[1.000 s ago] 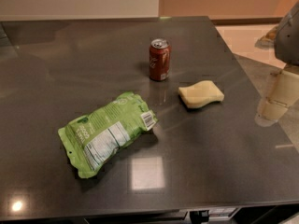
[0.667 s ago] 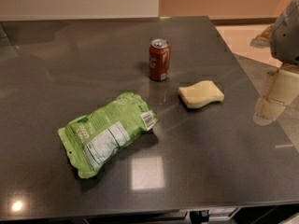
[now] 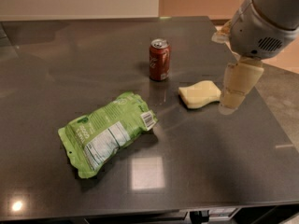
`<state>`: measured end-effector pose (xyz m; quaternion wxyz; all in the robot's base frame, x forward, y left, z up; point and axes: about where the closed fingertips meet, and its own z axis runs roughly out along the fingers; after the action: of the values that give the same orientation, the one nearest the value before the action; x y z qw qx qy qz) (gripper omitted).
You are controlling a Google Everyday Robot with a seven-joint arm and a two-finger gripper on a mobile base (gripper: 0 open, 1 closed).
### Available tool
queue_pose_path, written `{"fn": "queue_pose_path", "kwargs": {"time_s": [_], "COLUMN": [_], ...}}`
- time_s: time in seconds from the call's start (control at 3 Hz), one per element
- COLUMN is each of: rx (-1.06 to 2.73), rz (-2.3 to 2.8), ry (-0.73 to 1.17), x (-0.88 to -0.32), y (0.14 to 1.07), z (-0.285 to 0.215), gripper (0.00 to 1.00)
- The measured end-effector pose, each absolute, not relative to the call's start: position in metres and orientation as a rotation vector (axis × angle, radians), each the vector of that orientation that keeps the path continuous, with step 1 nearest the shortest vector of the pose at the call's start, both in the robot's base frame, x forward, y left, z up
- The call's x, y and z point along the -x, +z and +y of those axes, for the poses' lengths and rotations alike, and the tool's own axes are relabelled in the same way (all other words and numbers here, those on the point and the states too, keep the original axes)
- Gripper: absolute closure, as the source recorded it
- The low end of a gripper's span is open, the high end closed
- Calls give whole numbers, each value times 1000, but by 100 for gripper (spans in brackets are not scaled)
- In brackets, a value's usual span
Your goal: Pick green rice chip bag
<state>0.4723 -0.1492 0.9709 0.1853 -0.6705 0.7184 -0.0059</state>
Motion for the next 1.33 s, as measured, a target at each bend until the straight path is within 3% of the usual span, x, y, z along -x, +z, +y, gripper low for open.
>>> {"fn": "queue_pose_path", "kwargs": {"time_s": [1.33], "rx": [2126], "rz": [1788], "ry": [136], "x": [-468], "y": [925], "z": [-26], "gripper": [0]}}
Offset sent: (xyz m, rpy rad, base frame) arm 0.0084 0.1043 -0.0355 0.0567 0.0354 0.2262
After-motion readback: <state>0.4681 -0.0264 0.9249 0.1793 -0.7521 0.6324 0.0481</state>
